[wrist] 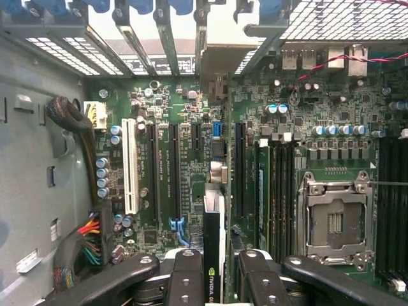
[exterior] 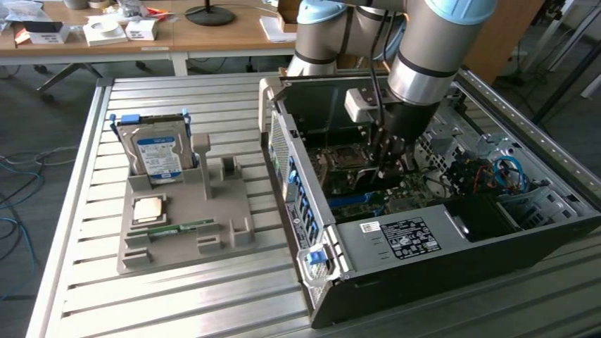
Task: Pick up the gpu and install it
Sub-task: 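Insert the gpu into the slot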
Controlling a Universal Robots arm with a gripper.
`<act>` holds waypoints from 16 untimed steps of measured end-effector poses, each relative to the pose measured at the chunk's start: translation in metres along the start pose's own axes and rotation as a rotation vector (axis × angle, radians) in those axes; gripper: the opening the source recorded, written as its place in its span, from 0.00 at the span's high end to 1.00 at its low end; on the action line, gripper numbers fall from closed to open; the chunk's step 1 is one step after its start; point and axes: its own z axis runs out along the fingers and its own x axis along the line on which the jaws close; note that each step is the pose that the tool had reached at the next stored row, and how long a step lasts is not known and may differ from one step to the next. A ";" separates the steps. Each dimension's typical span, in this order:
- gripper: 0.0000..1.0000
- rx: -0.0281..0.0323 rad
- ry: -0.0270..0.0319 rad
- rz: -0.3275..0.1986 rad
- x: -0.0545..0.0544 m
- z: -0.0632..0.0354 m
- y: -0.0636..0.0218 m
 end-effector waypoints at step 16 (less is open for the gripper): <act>0.74 0.0003 0.0000 0.000 0.000 0.0010 0.0105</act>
